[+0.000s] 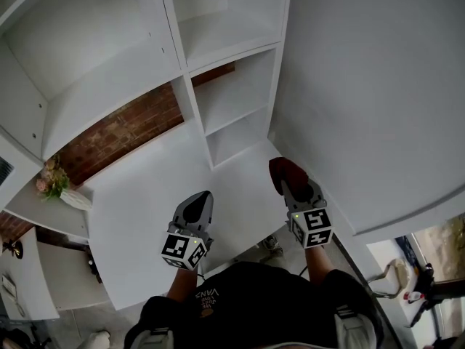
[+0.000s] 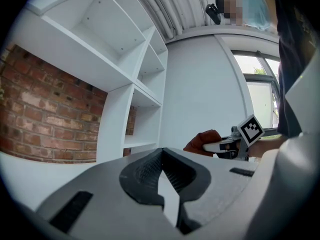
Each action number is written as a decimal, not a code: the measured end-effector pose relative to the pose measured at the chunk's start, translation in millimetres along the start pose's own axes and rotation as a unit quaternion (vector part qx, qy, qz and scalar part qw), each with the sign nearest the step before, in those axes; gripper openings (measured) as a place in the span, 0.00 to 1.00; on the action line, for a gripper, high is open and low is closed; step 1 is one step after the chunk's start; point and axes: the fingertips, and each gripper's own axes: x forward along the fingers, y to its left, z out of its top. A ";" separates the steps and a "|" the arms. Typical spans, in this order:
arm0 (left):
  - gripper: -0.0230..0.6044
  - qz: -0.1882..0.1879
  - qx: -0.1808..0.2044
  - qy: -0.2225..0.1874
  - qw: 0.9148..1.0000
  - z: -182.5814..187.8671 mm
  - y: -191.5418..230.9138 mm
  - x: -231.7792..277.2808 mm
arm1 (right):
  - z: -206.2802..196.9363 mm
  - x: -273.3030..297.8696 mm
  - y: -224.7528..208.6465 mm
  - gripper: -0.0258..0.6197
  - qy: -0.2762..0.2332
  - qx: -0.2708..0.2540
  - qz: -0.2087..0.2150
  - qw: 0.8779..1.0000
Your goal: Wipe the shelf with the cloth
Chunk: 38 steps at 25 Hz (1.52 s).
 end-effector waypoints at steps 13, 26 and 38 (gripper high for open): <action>0.05 -0.027 -0.036 0.020 0.999 -34.1 -19.9 -10.2 | -44.1 -32.8 21.2 0.19 0.017 0.065 -0.012 0.998; 0.05 -0.032 -0.032 0.020 0.999 -34.8 -19.3 -13.4 | -44.9 -35.2 32.4 0.18 0.025 0.044 -0.008 0.999; 0.05 -0.043 -0.029 0.023 0.998 -34.0 -22.3 -13.1 | -45.6 -37.3 33.2 0.18 0.028 0.040 -0.010 0.999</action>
